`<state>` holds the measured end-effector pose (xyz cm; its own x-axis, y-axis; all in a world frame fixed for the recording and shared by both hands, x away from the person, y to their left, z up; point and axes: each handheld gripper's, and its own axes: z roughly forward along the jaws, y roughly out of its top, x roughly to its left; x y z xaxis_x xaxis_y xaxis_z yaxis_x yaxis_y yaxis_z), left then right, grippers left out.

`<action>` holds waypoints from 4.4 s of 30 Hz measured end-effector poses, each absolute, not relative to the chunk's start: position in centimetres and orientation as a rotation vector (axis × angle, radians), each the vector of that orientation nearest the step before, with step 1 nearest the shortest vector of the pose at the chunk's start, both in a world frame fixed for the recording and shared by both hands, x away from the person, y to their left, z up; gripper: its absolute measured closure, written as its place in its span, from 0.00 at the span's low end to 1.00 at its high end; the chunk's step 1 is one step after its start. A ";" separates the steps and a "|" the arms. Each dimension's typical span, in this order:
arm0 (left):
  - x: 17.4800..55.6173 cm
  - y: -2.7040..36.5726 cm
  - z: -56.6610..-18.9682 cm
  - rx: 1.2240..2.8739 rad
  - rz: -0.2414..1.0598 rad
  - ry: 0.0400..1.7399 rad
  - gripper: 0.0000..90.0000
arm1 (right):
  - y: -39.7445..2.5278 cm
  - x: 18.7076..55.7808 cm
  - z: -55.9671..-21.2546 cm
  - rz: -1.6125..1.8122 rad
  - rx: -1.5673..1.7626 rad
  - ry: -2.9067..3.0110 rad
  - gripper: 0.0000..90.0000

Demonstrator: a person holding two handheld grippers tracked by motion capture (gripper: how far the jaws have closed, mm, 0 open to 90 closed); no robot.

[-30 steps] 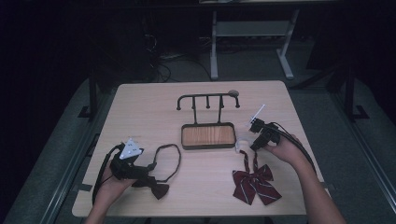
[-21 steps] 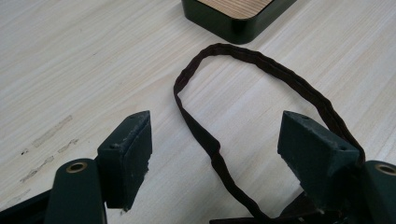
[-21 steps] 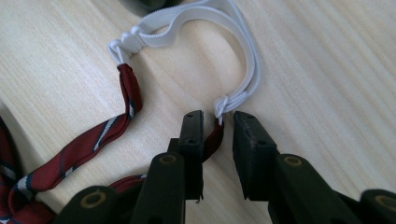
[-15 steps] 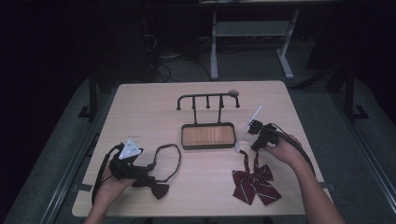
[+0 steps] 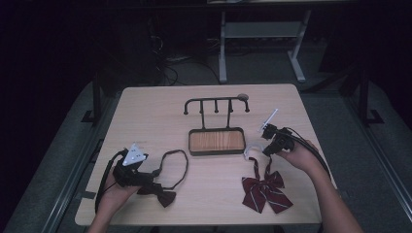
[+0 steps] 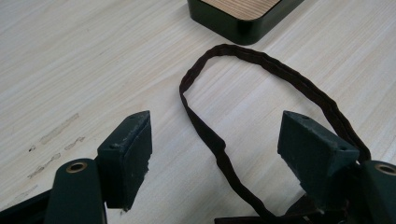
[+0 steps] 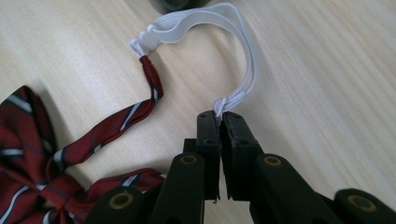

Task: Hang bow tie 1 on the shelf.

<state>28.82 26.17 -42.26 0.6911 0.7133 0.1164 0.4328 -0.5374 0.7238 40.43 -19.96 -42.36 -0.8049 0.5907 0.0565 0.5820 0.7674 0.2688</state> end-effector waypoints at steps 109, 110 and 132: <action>28.9 26.5 -42.2 2.197 0.531 0.875 0.30 | -16.5 40.2 -22.3 0.697 0.580 2.836 0.98; 28.9 26.5 -42.2 2.197 0.529 0.877 0.30 | -16.5 40.5 -22.3 0.691 0.585 2.838 0.98; 28.9 26.5 -42.3 2.188 0.523 0.873 0.30 | -17.5 45.6 -25.0 0.603 0.820 2.838 0.98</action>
